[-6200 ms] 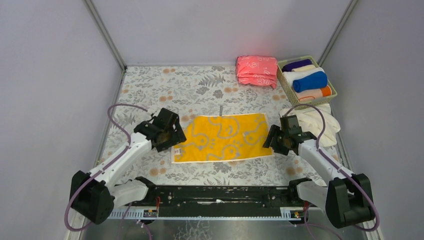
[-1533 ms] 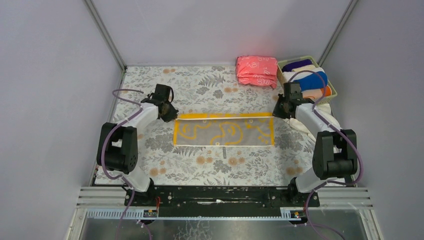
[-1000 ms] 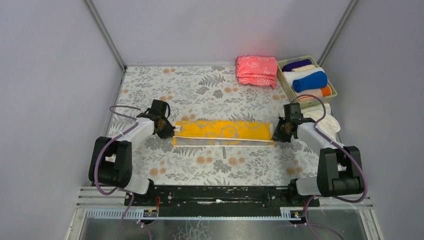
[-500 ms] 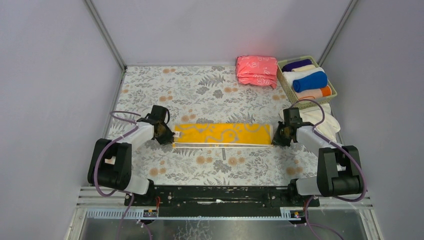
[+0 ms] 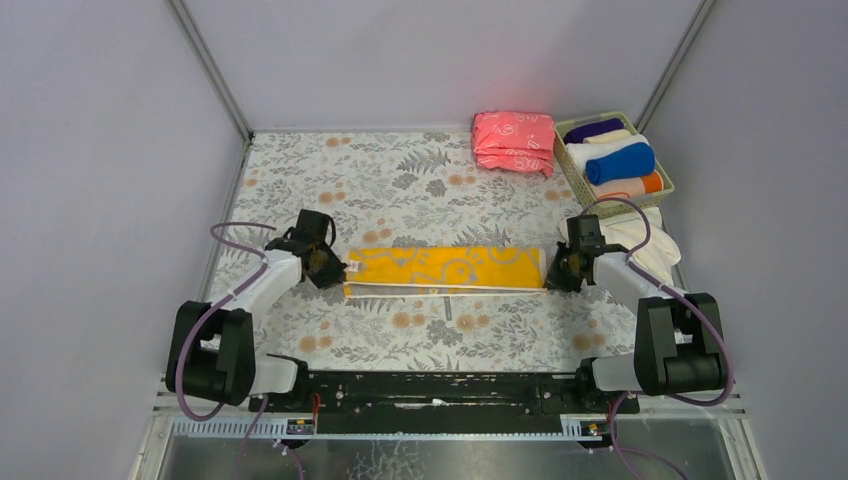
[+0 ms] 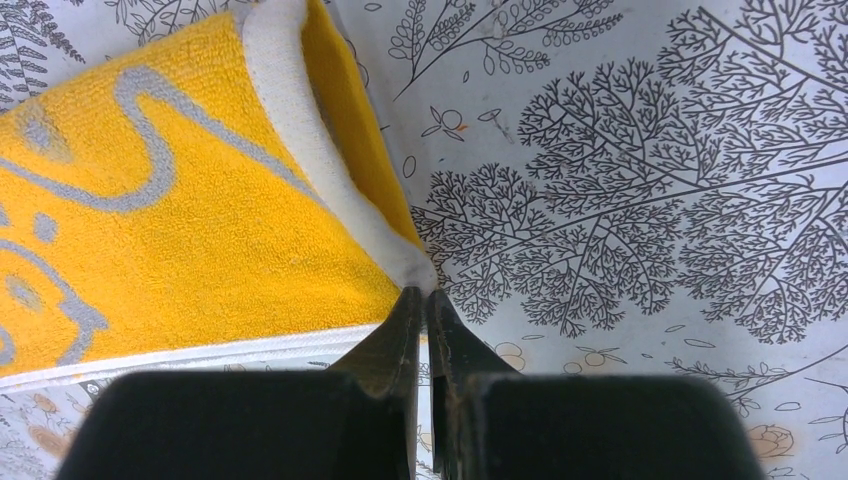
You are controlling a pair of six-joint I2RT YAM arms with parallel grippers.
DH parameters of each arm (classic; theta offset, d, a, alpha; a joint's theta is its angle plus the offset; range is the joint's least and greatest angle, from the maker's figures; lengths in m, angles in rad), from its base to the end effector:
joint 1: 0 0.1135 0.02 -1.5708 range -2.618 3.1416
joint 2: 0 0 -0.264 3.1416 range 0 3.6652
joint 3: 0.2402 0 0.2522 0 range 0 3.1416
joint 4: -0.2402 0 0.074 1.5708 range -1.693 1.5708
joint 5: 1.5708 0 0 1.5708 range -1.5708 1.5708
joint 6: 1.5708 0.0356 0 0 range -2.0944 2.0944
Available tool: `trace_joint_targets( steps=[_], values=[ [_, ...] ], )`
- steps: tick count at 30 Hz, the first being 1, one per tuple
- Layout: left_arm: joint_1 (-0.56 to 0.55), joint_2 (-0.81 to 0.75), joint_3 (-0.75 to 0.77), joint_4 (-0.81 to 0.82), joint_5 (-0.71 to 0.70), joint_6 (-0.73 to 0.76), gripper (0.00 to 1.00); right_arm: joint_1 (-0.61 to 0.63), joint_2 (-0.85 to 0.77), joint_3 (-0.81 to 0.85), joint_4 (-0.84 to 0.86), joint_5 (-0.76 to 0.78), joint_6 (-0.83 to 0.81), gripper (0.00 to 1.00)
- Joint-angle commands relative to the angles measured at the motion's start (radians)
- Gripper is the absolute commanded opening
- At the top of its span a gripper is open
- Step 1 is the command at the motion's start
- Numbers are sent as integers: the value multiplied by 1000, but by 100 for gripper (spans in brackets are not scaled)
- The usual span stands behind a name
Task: Roll the towels
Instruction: Fold the towel at the center of the board.
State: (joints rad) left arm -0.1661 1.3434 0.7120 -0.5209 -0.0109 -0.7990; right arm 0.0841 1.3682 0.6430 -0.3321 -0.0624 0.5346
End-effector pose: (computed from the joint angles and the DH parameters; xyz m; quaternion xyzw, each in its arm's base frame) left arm 0.2350 -0.0390 0.1744 -0.3055 0.9293 -0.0917 0.1865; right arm 0.2428 0.0227 0.1591 0.2082 0.9441 0.1060 0.2326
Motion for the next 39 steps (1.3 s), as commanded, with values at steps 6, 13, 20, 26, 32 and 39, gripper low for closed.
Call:
trace_joint_targets(
  steps=[6,13,20,26,32,39],
  values=[
    [-8,-55,-26,-83,-26,-4,3,-7,-28,-3,-30,65,-12,0],
    [-12,13,-89,-1,-36,-23,6,-7,11,-12,-16,73,-12,0],
    [-44,-38,-109,-16,-40,-57,9,-6,-22,8,-61,92,-31,11],
    [-45,-155,-76,-123,-75,-63,34,-7,-112,64,-113,109,-37,35],
    [-45,-210,22,-161,-74,-41,47,-6,-170,121,-81,51,-83,52],
    [-52,-74,124,5,16,-20,44,-6,-102,129,167,-218,-69,56]
  ],
)
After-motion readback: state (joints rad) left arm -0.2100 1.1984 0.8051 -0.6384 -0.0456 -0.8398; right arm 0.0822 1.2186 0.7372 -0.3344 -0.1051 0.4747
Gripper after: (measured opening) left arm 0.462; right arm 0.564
